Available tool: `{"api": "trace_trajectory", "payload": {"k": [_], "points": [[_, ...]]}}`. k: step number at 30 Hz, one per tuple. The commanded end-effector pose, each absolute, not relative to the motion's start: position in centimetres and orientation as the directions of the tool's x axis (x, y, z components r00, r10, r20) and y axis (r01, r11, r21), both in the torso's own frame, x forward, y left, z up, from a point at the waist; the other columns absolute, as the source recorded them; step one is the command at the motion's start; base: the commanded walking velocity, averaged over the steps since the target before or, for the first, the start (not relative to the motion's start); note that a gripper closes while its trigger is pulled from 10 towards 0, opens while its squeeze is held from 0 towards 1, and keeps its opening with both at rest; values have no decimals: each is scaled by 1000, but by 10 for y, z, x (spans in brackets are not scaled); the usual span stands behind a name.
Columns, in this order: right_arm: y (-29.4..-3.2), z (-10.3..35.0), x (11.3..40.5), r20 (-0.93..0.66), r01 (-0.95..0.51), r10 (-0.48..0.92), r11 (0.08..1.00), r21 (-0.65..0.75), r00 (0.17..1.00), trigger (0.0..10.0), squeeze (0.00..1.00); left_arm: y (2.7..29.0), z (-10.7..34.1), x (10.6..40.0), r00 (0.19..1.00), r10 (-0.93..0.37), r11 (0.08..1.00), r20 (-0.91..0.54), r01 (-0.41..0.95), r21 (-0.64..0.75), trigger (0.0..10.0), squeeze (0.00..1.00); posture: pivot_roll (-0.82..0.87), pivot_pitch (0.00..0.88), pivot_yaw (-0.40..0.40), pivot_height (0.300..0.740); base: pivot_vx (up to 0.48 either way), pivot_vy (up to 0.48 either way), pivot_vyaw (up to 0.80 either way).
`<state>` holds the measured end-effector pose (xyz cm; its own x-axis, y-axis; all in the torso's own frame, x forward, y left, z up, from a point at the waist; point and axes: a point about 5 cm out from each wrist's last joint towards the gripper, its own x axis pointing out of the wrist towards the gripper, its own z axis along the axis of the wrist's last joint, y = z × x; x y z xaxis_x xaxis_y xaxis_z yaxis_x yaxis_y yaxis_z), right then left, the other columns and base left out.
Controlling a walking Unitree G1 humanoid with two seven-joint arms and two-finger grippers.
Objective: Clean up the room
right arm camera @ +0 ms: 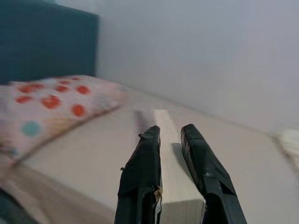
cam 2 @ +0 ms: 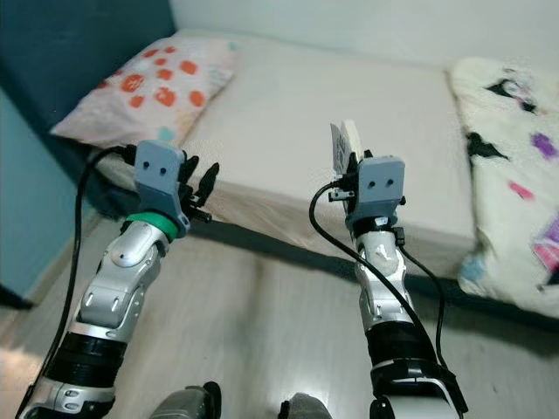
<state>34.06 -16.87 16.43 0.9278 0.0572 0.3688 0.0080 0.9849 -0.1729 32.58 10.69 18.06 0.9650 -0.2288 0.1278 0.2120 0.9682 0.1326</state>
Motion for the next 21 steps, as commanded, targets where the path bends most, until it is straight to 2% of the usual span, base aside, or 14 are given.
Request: {"api": "trace_trajectory", "payload": {"k": [1, 21], "points": [[-178, 166, 339, 383, 39, 26, 986, -161, 924, 10000, 0, 99, 174, 325, 961, -255, 961, 106, 240, 134, 10000, 0, 2, 39, 60, 715, 480, 0, 0], [-179, 167, 339, 391, 42, 27, 985, -166, 920, 10000, 0, 99, 174, 325, 961, -253, 962, 107, 239, 133, 10000, 0, 1, 37, 59, 715, 480, 0, 0]]}}
